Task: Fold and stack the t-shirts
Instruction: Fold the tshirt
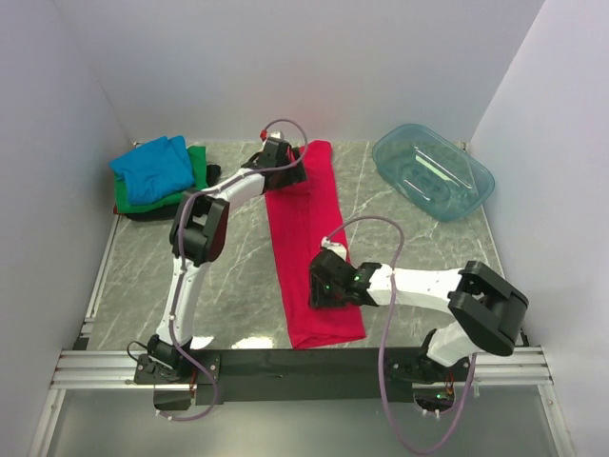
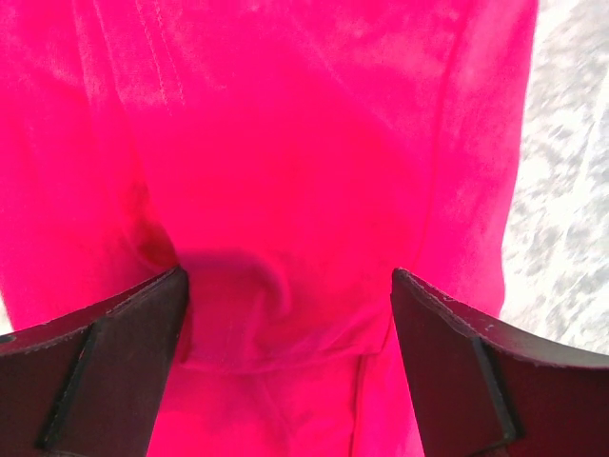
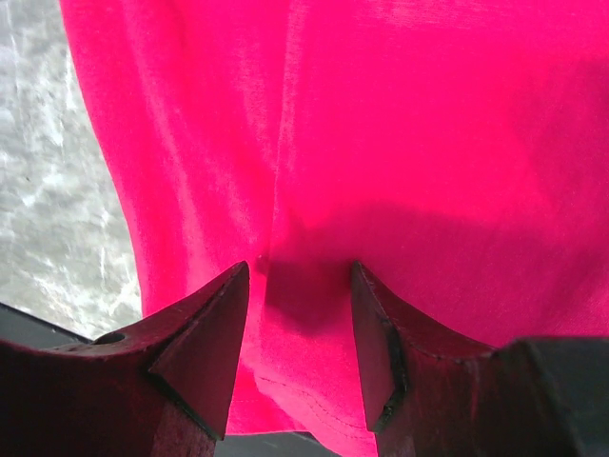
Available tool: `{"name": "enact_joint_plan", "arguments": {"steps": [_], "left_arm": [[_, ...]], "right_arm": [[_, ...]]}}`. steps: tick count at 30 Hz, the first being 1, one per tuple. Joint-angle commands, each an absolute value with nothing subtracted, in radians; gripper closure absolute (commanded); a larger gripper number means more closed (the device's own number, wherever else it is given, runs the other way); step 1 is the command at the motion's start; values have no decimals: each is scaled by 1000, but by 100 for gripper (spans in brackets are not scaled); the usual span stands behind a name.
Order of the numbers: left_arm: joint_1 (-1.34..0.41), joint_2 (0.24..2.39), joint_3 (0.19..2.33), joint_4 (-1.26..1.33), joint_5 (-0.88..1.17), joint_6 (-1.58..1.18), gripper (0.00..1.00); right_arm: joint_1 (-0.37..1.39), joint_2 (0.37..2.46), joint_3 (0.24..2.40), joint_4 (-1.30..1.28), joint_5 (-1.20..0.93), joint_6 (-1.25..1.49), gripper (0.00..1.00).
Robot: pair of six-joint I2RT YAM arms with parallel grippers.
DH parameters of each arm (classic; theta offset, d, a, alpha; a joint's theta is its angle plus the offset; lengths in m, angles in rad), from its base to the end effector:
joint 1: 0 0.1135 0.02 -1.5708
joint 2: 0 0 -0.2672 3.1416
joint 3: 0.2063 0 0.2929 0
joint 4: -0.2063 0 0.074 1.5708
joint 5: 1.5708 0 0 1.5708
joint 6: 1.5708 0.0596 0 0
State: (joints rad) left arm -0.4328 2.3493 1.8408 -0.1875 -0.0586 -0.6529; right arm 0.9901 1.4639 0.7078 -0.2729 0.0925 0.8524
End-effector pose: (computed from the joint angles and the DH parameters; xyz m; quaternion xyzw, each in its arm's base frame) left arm 0.5368 -0.2442 0.1310 -0.1118 0.8986 -0.1960 0.3762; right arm 0.1747 0.2562 0.1119 -0.0539 0.9611 0.1859 0.1972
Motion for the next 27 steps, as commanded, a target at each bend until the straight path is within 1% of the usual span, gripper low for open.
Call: {"name": "enact_joint_plan", "arguments": {"steps": [1,7,10,13,15,16,17,19,20,21,22,23,24,25,26,27], "left_arm": [[-434,2431,1946,-262,-38,-609,7],[-419,2510,2094,-281,-37,-575,7],[-417,2468,2069,-224,-31,-554,7],[-425,2358,2033,-180,-18,-529,7],[-439,2207,2005,-169,-37,-508,7],[-445,2206,1982,-163,-49,-503,7],[-449,2109,1953,-160,-66,-503,6],[-462,2001,1808,-155,-112,-540,6],[-463,1891,1739,-149,-112,-560,6],[-466,1832,1580,-121,-109,-593,7],[-469,1777,1490,-115,-127,-612,7],[-475,1667,1400,-106,-136,-635,7],[-492,1614,1218,-92,-138,-675,7],[-506,1562,1131,-66,-138,-690,7],[-527,1470,1052,-61,-156,-705,8],[-582,1430,916,-61,-170,-742,8]], "right_arm": [[996,1515,750,-321,118,857,45],[992,1539,827,-351,150,828,44],[991,1525,850,-370,176,812,43],[994,1470,861,-418,215,796,41],[996,1421,859,-460,247,784,41],[996,1401,853,-468,248,784,40],[996,1363,845,-471,250,784,40],[996,1324,802,-485,252,801,40],[997,1286,769,-491,252,805,39],[1000,1266,752,-503,255,814,39],[999,1246,732,-509,255,834,39],[1003,1206,713,-514,256,845,39],[1003,1184,674,-517,258,856,39],[1003,1166,654,-528,255,877,39],[1005,1129,619,-534,249,890,39],[1008,1111,601,-541,247,900,39]]}}
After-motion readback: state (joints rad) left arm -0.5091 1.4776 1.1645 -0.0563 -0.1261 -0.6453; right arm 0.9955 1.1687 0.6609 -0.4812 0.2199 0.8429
